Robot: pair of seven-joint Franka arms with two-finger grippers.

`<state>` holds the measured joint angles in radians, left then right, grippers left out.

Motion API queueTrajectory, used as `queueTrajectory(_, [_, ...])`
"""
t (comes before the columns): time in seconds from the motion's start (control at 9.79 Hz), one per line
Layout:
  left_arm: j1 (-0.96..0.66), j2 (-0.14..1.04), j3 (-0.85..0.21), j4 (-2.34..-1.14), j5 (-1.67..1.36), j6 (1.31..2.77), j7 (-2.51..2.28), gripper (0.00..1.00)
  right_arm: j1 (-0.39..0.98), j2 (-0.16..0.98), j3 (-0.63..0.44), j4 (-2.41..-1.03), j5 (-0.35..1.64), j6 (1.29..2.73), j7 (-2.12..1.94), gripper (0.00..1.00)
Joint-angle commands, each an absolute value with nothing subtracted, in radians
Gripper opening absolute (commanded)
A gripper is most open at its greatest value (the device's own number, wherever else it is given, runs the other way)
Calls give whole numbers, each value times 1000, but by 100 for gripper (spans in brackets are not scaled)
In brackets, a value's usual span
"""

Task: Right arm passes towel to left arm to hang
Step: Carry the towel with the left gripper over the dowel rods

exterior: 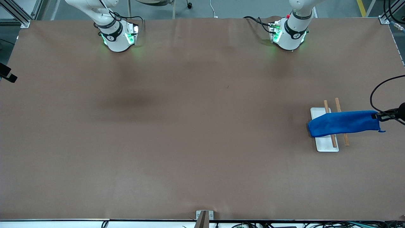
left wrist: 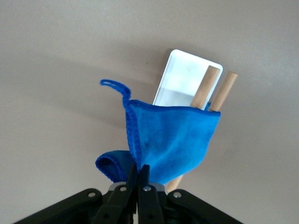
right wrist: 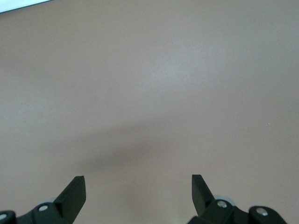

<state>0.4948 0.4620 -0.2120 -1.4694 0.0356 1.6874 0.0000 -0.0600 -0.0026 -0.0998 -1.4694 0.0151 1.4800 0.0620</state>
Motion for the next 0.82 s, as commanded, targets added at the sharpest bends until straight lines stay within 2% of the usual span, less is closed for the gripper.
queueTrajectory(0.0, [511, 505, -215, -1480, 76, 1753, 43, 2, -66, -15, -92, -1525, -5, 1511, 43, 100])
queueTrajectory(0.31, [549, 537, -216, -1480, 129, 1808, 102, 2, -66, -12, -94, -1513, -6, 1508, 35, 100])
queueTrajectory(0.41, [549, 548, -216, -1480, 124, 1822, 104, 6, -64, -12, -94, -1513, -6, 1505, 35, 100])
queueTrajectory(0.51, [551, 561, -216, -1480, 126, 1825, 104, 15, -66, -11, -94, -1513, -6, 1502, 34, 100])
queueTrajectory(0.61, [554, 571, -216, -1479, 129, 1825, 106, 45, -67, -12, -94, -1513, -6, 1502, 25, 100])
queueTrajectory(0.72, [563, 568, -218, -1477, 123, 1825, 110, 99, -66, -12, -92, -1509, -6, 1502, 25, 100])
